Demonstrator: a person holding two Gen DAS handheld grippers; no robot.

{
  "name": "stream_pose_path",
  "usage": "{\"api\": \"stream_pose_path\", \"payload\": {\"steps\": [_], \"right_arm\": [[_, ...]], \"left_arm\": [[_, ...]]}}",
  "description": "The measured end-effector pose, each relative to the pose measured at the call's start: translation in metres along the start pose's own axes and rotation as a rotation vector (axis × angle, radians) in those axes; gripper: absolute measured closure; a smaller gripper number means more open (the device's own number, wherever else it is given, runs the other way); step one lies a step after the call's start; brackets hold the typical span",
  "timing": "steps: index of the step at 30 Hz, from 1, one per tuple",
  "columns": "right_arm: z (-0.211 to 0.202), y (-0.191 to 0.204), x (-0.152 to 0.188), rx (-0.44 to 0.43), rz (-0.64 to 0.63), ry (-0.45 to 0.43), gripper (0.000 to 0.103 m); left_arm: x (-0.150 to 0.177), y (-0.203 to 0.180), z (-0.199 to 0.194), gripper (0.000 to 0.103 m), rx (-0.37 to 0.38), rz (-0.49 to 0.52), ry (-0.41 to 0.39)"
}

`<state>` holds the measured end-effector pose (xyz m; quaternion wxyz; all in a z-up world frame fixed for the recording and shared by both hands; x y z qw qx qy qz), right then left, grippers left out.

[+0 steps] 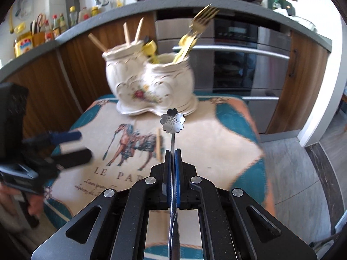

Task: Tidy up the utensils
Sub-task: 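Grasp the wooden chopstick with the left tool while the right tool grasps the silver flower spoon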

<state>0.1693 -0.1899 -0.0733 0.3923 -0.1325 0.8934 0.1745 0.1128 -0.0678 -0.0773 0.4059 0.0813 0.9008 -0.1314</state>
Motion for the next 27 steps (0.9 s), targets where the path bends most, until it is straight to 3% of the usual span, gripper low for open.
{"api": "stream_pose_path", "payload": {"steps": [8,10,15,20,22,27], "right_arm": [[-0.025,-0.027,-0.003,0.012,0.016,-0.057,0.099],[-0.028,-0.031,-0.002,0.009,0.024,-0.064,0.099],[-0.036,-0.04,0.001,0.004,0.041,-0.077,0.099],[-0.039,-0.043,0.004,-0.001,0.045,-0.077,0.099],[-0.04,-0.041,0.005,-0.004,0.043,-0.078,0.099],[-0.042,-0.037,0.004,-0.011,0.042,-0.081,0.099]], "left_arm": [[-0.003,-0.039,0.041,0.008,-0.103,0.014,0.079],[-0.004,-0.045,0.048,0.014,-0.124,0.017,0.098],[0.001,-0.056,0.069,0.038,-0.155,0.003,0.162],[0.002,-0.063,0.083,0.044,-0.199,0.038,0.203],[0.002,-0.063,0.085,0.052,-0.223,0.071,0.215],[0.003,-0.046,0.079,0.087,-0.213,0.076,0.234]]}}
Point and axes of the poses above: each gripper's, at about its wrist camera, not at the fingertips, and z roughly the way its jaws point, y to its left, x to its underside, the point moved 8 cm from there along z, roughly the way its jaws point, and after that the axes turned 8 degrees about z, right-handed, at the moved point
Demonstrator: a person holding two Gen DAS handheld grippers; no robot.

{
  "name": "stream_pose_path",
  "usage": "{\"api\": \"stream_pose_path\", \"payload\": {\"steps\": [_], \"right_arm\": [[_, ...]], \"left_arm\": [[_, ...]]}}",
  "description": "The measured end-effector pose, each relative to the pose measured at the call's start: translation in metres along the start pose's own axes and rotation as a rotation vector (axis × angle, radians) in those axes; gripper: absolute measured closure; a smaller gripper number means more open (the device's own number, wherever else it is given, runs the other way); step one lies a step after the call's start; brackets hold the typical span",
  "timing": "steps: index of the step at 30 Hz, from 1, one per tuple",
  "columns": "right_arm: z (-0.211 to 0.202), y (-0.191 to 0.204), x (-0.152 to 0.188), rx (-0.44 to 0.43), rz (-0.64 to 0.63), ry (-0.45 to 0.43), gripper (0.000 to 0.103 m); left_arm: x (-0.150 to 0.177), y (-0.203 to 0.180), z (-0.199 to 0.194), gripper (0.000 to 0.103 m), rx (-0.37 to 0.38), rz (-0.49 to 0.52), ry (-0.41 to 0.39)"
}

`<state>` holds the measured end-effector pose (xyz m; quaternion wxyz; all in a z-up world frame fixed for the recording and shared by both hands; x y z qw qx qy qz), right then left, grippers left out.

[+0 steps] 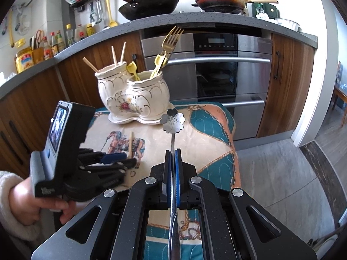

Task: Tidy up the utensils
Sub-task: 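Grasp the wooden chopstick with the left tool while the right tool grasps the silver flower spoon, then lift the chopstick over the tall cup while the right tool lifts the spoon over the small cup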

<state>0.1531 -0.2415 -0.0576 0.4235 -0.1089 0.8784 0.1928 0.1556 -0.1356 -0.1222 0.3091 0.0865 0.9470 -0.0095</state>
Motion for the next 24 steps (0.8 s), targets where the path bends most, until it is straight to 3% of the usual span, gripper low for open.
{"api": "stream_pose_path", "payload": {"steps": [5,12,19,24], "right_arm": [[0.001,0.009,0.001,-0.003,-0.013,0.005,0.099],[0.004,0.022,0.002,-0.006,-0.034,0.018,0.099],[0.016,0.039,0.005,-0.032,-0.045,0.045,0.099],[0.025,0.053,0.009,-0.043,-0.06,0.066,0.099]], "left_arm": [[0.007,0.017,-0.005,0.097,0.053,0.026,0.018],[0.028,0.033,-0.032,0.098,0.112,0.142,0.034],[0.048,0.045,-0.056,0.098,0.118,0.32,0.059],[0.059,0.058,-0.051,0.098,0.131,0.311,0.096]]}}
Point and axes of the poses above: each gripper's, at about its wrist camera, not at the fingertips, and z roughly the way its jaws point, y to its left, x to its underside, the point moved 8 cm from there along z, roughly the way its jaws point, and after that the axes turned 8 degrees about z, right-handed, at the moved point
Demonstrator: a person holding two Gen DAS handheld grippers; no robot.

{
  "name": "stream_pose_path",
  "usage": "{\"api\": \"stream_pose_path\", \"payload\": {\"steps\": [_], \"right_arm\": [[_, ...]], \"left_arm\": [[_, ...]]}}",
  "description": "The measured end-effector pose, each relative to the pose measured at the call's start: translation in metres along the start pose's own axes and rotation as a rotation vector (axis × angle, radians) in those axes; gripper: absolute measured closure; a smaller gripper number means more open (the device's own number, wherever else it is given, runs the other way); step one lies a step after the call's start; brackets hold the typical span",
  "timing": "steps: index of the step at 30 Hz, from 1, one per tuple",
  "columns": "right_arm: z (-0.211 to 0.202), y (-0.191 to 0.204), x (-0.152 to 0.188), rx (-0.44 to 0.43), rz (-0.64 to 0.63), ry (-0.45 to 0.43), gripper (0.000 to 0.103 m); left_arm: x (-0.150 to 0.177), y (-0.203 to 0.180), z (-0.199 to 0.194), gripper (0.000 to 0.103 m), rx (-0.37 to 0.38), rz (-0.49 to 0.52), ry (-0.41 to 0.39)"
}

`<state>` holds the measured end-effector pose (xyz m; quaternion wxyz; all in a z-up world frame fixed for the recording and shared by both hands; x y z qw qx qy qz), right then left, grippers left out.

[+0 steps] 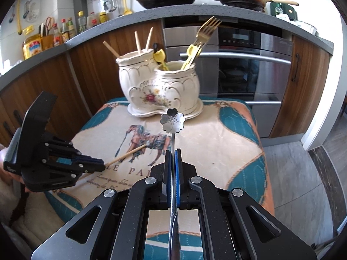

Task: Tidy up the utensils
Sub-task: 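Lift the chopstick over the tall cup while the right tool lifts the spoon over the small cup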

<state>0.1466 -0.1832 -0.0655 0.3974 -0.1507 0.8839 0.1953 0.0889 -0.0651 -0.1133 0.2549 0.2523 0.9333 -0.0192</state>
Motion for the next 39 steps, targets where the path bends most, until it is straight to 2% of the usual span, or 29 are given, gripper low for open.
{"api": "stream_pose_path", "payload": {"steps": [8,10,12,17,20,24,27,34,39], "right_arm": [[0.008,0.01,0.0,-0.007,-0.018,0.018,0.099],[0.01,0.011,0.001,-0.009,-0.018,0.021,0.099],[0.011,0.012,0.0,-0.012,-0.012,0.018,0.099],[0.009,0.012,-0.005,-0.012,0.001,-0.004,0.099],[0.005,0.011,-0.014,-0.009,0.017,-0.04,0.099],[-0.001,0.01,-0.032,-0.011,0.04,-0.105,0.099],[-0.002,0.011,-0.047,-0.017,0.055,-0.147,0.099],[-0.003,0.02,-0.095,-0.036,0.051,-0.255,0.099],[0.002,0.022,-0.13,-0.064,0.067,-0.329,0.099]], "left_arm": [[0.008,-0.003,0.002,0.091,0.015,-0.022,0.016],[0.008,-0.001,0.002,0.091,0.021,-0.038,0.015],[0.008,0.001,0.005,0.098,0.018,-0.036,0.011],[0.008,0.007,-0.002,0.098,0.039,-0.045,-0.031],[0.002,0.011,-0.018,0.098,0.049,-0.035,-0.102],[-0.013,0.018,-0.056,0.098,0.059,-0.026,-0.261],[-0.026,0.025,-0.084,0.098,0.039,-0.019,-0.361],[-0.064,0.068,-0.151,0.098,-0.015,-0.084,-0.593],[-0.087,0.105,-0.17,0.098,-0.03,-0.152,-0.693]]}}
Point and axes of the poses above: each gripper's, at about its wrist camera, not at the fingertips, and z roughly the way its jaws point, y to its left, x to its underside, the point moved 8 cm from there along z, roughly the way its jaws point, and after that the axes turned 8 degrees about z, right-handed, at the moved point
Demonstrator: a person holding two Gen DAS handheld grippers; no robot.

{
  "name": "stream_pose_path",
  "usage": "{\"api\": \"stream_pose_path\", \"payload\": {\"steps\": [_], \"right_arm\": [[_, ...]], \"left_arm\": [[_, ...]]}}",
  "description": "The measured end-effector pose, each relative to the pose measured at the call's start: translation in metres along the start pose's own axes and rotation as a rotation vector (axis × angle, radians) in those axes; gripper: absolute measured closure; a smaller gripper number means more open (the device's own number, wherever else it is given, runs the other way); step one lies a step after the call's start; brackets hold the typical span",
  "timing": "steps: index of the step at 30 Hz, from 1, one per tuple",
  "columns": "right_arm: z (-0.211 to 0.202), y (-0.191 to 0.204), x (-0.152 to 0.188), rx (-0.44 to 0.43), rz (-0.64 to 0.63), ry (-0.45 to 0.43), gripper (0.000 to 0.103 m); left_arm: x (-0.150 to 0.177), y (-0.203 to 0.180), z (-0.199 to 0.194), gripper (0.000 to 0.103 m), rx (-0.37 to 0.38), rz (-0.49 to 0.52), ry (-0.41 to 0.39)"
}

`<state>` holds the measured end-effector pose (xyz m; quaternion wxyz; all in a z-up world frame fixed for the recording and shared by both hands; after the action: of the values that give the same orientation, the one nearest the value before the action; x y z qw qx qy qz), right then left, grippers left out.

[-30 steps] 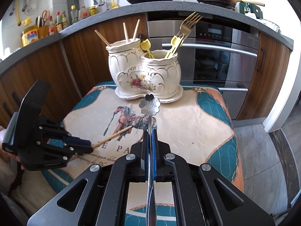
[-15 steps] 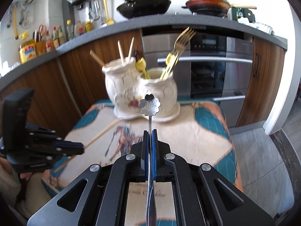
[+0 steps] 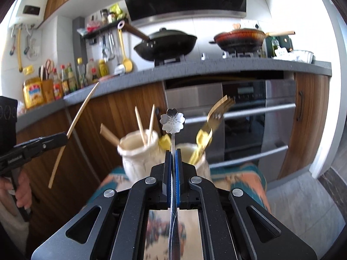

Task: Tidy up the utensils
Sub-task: 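Lift the chopstick over the tall cup while the right tool lifts the spoon over the small cup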

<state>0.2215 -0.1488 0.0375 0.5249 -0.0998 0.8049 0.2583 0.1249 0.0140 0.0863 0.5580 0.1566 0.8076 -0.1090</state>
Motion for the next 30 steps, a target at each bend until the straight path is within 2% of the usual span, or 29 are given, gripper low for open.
{"api": "stream_pose_path", "payload": {"steps": [5,9,11,14,17,24,30], "right_arm": [[0.02,0.003,-0.03,-0.026,0.022,-0.067,0.099],[0.034,0.003,-0.05,-0.058,0.056,-0.123,0.099],[0.04,0.001,-0.058,-0.075,0.088,-0.151,0.099],[0.055,-0.002,-0.067,-0.098,0.133,-0.18,0.099],[0.064,-0.003,-0.069,-0.103,0.141,-0.196,0.099],[0.09,-0.005,-0.063,-0.107,0.158,-0.206,0.099],[0.102,-0.008,-0.052,-0.117,0.181,-0.205,0.099]], "left_arm": [[-0.03,0.034,0.012,0.098,-0.048,-0.062,-0.111],[-0.046,0.063,0.021,0.098,-0.048,-0.122,-0.197],[-0.05,0.074,0.032,0.098,-0.079,-0.119,-0.238],[-0.051,0.083,0.05,0.098,-0.065,-0.141,-0.281],[-0.052,0.083,0.068,0.098,-0.071,-0.127,-0.308],[-0.052,0.075,0.095,0.098,0.001,-0.143,-0.33],[-0.044,0.077,0.106,0.098,0.051,-0.211,-0.339]]}}
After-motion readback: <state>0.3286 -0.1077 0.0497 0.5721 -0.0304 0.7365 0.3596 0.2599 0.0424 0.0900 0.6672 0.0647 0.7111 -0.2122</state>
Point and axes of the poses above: each gripper's, at about its wrist camera, not at the fingertips, and z roughly the way its jaws point, y to its left, x to its underside, the point moved 8 cm from there along z, roughly the way its jaws point, and after that the axes turned 8 degrees about z, right-handed, at the moved point
